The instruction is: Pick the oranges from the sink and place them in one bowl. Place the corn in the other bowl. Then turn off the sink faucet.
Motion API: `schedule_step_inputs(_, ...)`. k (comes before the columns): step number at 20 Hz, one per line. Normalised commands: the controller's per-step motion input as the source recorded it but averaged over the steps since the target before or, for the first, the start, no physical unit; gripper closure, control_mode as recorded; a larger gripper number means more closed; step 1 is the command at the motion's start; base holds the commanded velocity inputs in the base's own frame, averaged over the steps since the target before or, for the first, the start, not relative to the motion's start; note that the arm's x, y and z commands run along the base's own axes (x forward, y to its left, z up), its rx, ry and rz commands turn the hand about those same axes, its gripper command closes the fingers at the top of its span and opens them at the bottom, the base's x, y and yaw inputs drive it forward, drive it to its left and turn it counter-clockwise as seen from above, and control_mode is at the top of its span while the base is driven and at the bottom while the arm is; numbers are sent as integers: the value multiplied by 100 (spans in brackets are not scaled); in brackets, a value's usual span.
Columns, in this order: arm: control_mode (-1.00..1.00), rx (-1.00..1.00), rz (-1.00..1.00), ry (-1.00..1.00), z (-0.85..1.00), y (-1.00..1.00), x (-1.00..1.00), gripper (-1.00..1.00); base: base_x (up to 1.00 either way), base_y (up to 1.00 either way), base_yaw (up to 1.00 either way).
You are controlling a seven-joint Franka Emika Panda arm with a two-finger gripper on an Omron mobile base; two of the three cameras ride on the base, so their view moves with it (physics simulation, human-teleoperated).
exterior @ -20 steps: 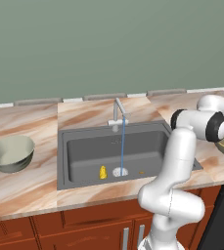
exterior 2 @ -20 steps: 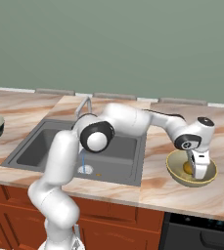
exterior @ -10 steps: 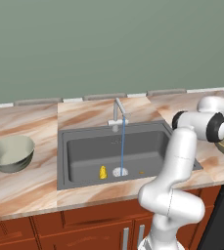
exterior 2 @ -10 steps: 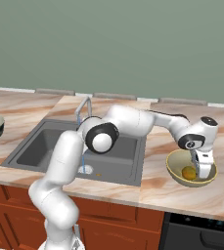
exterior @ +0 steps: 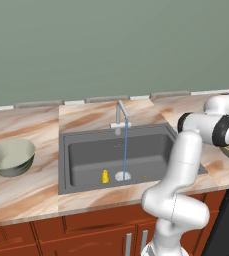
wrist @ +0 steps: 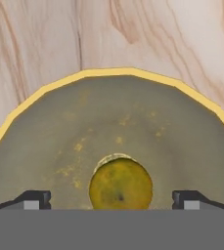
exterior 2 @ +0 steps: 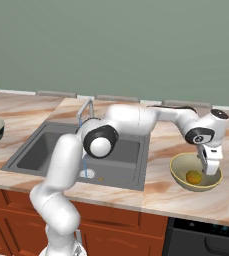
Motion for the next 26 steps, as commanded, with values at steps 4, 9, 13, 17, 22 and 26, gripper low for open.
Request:
schedule_step_inputs(4, -100, -9, 0, -5, 12, 58, -31, -100, 0, 0, 0)
schedule_step_inputs(9, -100, -14, 0, -2, 12, 72, -30, -100, 0, 0, 0)
schedule_step_inputs(13, -100, -15, 0, -2, 28, 79, -25, -100, 0, 0, 0)
schedule_step_inputs(17, -100, -13, 0, -2, 30, 77, -26, -100, 0, 0, 0)
schedule_step_inputs(22, -100, -11, 0, -1, 25, 74, -31, -100, 0, 0, 0)
schedule_step_inputs(26, -100, -4, 2, 0, 21, 64, -29, -100, 0, 0, 0)
